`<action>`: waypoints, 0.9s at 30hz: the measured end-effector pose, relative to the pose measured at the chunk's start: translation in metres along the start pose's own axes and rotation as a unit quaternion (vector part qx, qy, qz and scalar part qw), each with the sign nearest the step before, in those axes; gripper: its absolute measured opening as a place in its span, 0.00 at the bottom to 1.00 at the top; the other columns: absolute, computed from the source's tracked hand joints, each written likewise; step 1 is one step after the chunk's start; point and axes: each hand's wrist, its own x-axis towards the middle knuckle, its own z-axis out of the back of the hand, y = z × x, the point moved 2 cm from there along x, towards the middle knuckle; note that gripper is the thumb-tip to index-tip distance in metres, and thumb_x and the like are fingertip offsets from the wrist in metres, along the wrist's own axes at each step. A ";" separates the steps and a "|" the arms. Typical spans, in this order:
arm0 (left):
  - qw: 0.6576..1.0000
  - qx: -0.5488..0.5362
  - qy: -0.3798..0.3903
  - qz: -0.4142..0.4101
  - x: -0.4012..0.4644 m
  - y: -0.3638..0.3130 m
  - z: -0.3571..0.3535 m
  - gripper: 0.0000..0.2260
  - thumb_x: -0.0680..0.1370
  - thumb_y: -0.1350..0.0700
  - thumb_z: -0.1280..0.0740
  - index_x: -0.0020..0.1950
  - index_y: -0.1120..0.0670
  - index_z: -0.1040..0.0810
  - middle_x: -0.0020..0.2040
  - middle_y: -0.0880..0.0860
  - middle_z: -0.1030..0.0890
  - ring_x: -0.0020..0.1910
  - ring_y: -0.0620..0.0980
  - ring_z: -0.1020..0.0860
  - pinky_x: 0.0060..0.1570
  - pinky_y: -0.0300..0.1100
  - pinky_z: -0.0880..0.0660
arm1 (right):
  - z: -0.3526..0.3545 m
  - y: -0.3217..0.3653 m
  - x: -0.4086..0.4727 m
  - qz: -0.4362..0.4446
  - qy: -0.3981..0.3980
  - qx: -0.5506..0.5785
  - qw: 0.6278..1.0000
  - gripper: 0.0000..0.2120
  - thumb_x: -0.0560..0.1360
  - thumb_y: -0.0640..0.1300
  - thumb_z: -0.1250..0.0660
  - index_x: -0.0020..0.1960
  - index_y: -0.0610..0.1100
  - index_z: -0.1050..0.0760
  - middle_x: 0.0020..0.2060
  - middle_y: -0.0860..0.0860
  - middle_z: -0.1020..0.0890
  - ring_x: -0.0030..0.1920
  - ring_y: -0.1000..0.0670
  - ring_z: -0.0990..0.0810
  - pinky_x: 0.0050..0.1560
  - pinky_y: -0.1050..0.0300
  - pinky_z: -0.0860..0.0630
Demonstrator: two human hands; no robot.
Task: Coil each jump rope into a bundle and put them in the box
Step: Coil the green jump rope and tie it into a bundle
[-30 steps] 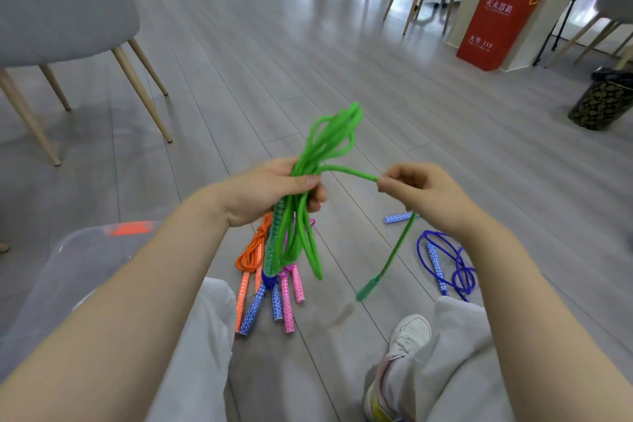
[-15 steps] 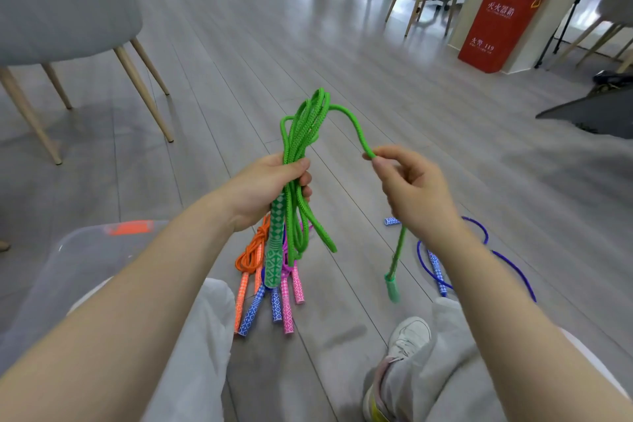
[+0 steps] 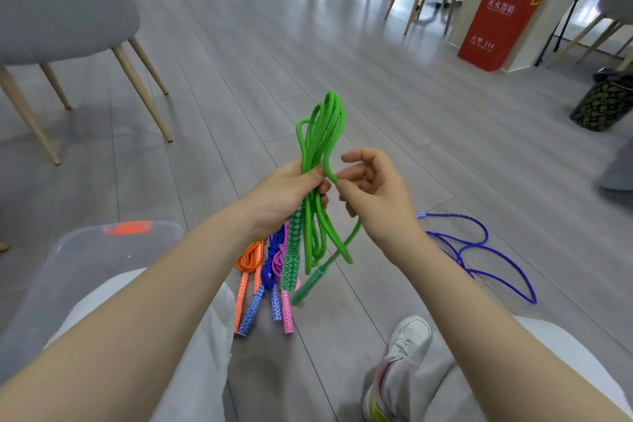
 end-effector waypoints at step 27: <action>1.000 -0.004 0.026 0.001 -0.006 -0.002 -0.009 0.06 0.82 0.56 0.42 0.52 0.58 0.28 0.38 0.52 0.27 0.36 0.48 0.25 0.41 0.43 0.26 | 0.006 0.000 0.001 -0.025 -0.001 0.135 0.991 0.10 0.72 0.24 0.35 0.44 0.38 0.26 0.34 0.48 0.19 0.32 0.53 0.19 0.36 0.63 0.23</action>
